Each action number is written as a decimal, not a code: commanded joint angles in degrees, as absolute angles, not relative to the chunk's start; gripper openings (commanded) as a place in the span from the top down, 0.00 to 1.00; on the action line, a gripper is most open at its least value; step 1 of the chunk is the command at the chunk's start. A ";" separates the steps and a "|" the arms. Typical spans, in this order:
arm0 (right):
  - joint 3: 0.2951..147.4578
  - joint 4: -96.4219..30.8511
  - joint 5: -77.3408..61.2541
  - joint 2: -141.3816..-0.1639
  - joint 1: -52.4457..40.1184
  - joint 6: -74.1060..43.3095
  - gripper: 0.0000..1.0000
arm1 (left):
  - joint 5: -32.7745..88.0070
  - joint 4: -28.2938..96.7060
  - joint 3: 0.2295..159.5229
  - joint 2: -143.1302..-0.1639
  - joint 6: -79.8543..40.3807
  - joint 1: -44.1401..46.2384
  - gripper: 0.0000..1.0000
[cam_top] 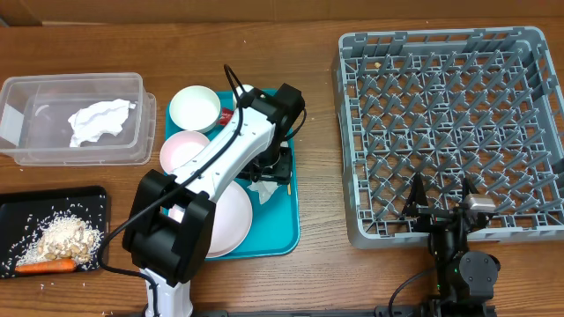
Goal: Sort waste into correct bins and load items into the dishwasher
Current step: 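Move the left gripper to the remaining tissue on the teal tray and grasp it, then carry the second tissue with the left gripper into the clear bin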
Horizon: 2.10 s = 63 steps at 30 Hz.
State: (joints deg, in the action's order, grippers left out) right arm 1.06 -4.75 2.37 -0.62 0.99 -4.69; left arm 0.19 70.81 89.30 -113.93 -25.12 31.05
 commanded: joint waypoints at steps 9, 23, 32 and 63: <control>0.45 -4.58 2.92 -0.16 0.60 -4.51 0.00 | 1.15 63.22 80.95 -115.04 -25.76 31.53 0.42; 0.45 -4.58 2.92 -0.16 0.60 -4.49 0.00 | 1.96 70.57 88.99 -113.12 -25.71 31.51 0.96; 0.45 -4.58 2.92 -0.16 0.60 -4.49 0.00 | 0.51 82.46 106.48 -104.01 -25.78 30.57 0.96; 0.45 -4.58 2.92 -0.16 0.60 -4.51 0.00 | 2.00 68.07 106.39 -108.33 -45.30 -21.02 0.23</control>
